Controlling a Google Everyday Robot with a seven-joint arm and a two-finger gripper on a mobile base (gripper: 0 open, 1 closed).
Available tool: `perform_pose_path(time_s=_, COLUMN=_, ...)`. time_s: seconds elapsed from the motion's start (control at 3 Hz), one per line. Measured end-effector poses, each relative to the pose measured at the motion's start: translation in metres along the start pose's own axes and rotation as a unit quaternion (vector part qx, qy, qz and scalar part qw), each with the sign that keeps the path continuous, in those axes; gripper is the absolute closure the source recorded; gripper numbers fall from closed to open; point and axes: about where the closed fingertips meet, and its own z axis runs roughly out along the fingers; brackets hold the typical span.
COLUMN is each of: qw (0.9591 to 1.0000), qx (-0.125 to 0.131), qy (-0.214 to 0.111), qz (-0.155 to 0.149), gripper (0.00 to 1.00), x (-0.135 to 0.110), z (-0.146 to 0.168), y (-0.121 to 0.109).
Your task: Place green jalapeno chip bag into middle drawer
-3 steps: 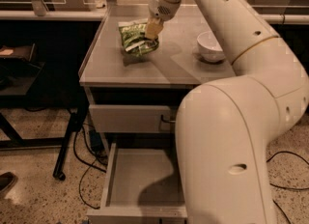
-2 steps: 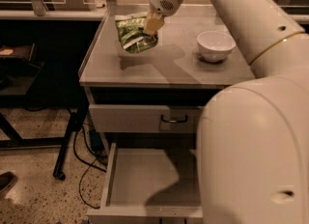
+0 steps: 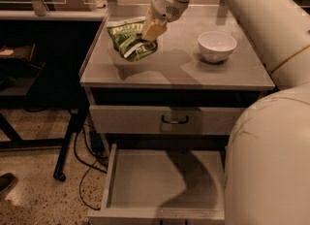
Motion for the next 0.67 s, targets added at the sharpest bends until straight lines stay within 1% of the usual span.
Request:
perform_pose_path(time_s=0.33, qw=1.0, qx=0.0, qy=0.005, qz=0.005, gripper=1.0, x=0.001, z=-0.014, y=0.013)
perform_pose_path(time_s=0.67, qw=0.9991, qx=0.015, qy=0.006, qz=0.04, gripper=1.0, x=-0.005, z=-0.057, y=0.061)
